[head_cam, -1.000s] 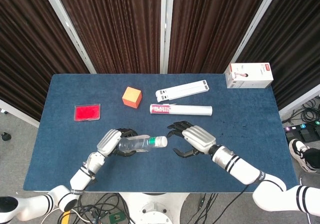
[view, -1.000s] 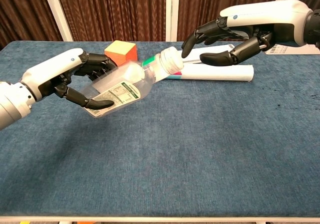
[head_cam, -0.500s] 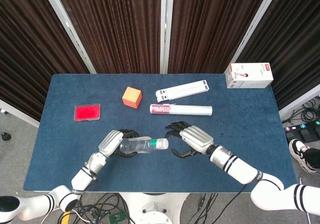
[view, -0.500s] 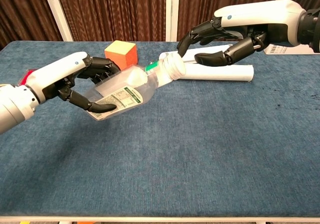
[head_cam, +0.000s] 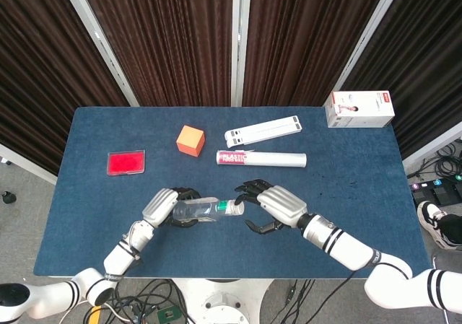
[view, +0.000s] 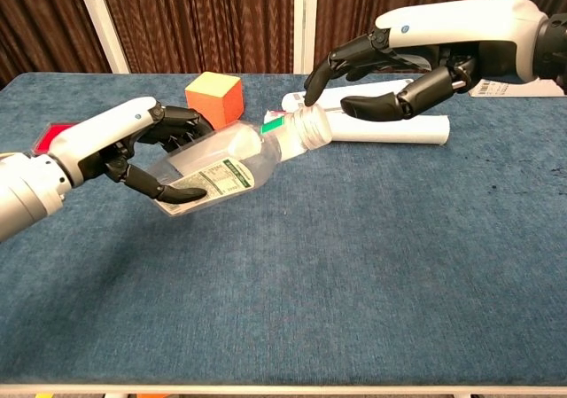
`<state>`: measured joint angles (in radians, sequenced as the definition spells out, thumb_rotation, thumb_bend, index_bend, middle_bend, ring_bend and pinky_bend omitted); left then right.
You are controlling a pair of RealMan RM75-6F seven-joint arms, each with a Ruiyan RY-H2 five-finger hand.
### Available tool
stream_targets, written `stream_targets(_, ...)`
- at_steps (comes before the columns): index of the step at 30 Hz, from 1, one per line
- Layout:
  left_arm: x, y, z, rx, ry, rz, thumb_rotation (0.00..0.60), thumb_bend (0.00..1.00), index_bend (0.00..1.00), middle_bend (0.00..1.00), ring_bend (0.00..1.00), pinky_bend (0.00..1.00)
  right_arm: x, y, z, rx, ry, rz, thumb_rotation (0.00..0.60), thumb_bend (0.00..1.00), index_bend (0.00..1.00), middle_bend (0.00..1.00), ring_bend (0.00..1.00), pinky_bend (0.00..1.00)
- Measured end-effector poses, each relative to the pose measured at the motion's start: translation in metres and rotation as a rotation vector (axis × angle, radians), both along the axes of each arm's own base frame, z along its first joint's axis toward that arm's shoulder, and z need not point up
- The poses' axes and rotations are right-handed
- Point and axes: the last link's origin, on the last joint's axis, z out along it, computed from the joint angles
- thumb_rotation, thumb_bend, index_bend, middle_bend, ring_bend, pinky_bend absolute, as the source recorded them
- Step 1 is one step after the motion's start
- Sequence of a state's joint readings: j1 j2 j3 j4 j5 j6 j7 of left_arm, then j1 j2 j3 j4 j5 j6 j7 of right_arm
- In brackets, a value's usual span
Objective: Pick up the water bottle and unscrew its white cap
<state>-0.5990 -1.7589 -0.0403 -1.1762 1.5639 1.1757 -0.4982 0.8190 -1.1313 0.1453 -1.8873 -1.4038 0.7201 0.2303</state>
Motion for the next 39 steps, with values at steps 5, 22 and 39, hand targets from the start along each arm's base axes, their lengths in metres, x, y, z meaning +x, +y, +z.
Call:
stream_targets(5,0.0021,-0.0022,0.0012,0.004,-0.007,-0.013,0.6,0.37,0.51,0.56,0.43,0.47,-0.0026,-0.0053,0.0029,-0.036,-0.008,-0.006,0.337,0.42,0.26,0.09,0.0,0.0)
stream_targets(22,0.0025,-0.0018,0.0036,0.008,-0.008,-0.013,0.6,0.37,0.51,0.56,0.43,0.47,-0.0036,-0.003,-0.0033,-0.022,0.015,-0.008,0.339,0.43,0.26,0.09,0.0,0.0)
stream_targets(39,0.0025,-0.0013,0.0058,0.016,-0.017,-0.017,0.6,0.37,0.51,0.56,0.43,0.47,-0.0094,-0.003,0.002,-0.043,0.03,-0.017,0.339,0.43,0.26,0.09,0.0,0.0)
